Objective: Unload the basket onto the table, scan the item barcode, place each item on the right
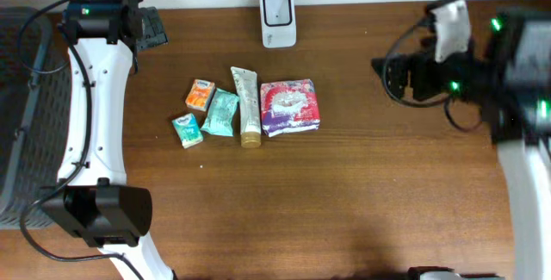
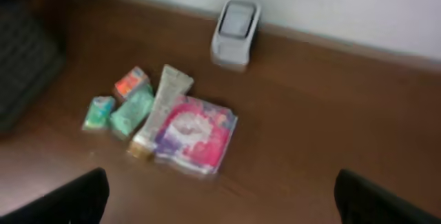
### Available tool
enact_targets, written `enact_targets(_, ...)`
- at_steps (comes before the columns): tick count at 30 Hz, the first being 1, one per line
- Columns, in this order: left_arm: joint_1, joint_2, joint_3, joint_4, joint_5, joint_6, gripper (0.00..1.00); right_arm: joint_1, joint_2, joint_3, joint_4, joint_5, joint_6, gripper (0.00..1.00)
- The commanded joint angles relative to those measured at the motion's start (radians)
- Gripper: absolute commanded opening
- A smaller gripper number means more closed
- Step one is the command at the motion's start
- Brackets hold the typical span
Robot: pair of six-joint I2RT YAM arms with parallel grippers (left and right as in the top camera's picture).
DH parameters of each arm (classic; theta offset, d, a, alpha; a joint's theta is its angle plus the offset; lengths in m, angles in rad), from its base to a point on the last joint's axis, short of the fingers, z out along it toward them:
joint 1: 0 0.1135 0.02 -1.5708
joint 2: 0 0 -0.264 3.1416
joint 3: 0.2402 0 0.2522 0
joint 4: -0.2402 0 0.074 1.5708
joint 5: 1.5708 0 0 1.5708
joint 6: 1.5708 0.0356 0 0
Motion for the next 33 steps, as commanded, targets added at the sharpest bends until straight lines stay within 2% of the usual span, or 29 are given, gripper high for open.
enact_targets(1, 0.003, -0.001, 0.009, 0.003, -0.01, 0.011, 0.99, 0.006, 0.165, 0.109, -0.06, -0.254, 0.008, 0.99)
enact_targets(3, 0.003, -0.001, 0.009, 0.003, -0.01, 0.011, 0.99, 0.006, 0.246, 0.109, -0.058, -0.375, 0.008, 0.99)
enact_targets(4, 0.003, -0.001, 0.009, 0.003, -0.01, 0.011, 0.99, 0.007, 0.303, 0.109, -0.054, -0.377, 0.01, 0.99)
enact_targets(6, 0.003, -0.001, 0.009, 0.003, -0.01, 0.011, 0.99, 0.012, 0.405, 0.109, -0.055, -0.324, 0.12, 0.98)
enact_targets(10, 0.003, -0.001, 0.009, 0.003, -0.01, 0.011, 0.99, 0.072, 0.677, 0.109, -0.069, -0.313, 0.147, 0.82)
enact_targets(15, 0.003, -0.001, 0.009, 0.003, -0.01, 0.011, 0.99, 0.118, 0.876, 0.092, -0.023, -0.242, 0.139, 0.77)
enact_targets(18, 0.003, -0.001, 0.009, 0.003, -0.01, 0.011, 0.99, 0.179, 0.931, 0.091, 0.029, -0.24, 0.135, 0.65)
enact_targets(20, 0.003, -0.001, 0.009, 0.003, -0.01, 0.011, 0.99, 0.216, 0.932, 0.092, 0.057, -0.235, 0.136, 0.46)
enact_targets(21, 0.003, -0.001, 0.009, 0.003, -0.01, 0.011, 0.99, 0.224, 0.932, 0.092, 0.055, -0.235, 0.137, 0.13)
enact_targets(22, 0.003, -0.001, 0.009, 0.003, -0.01, 0.011, 0.99, 0.221, 0.93, 0.093, 0.045, -0.24, 0.14, 0.04)
enact_targets(25, 0.003, -0.001, 0.009, 0.003, -0.01, 0.011, 0.99, 0.206, 0.877, 0.163, -0.028, -0.227, 0.14, 0.04)
enact_targets(26, 0.003, -0.001, 0.009, 0.003, -0.01, 0.011, 0.99, 0.206, 0.84, 0.184, -0.047, -0.175, 0.153, 0.04)
enact_targets(28, 0.003, -0.001, 0.009, 0.003, -0.01, 0.011, 0.99, 0.216, 0.745, 0.231, -0.111, 0.106, 0.233, 0.04)
enact_targets(31, 0.003, -0.001, 0.009, 0.003, -0.01, 0.011, 0.99, 0.228, 0.605, 0.238, -0.206, 0.544, 0.248, 0.04)
enact_targets(33, 0.003, -0.001, 0.009, 0.003, -0.01, 0.011, 0.99, 0.228, 0.584, 0.238, -0.264, 0.758, 0.275, 0.04)
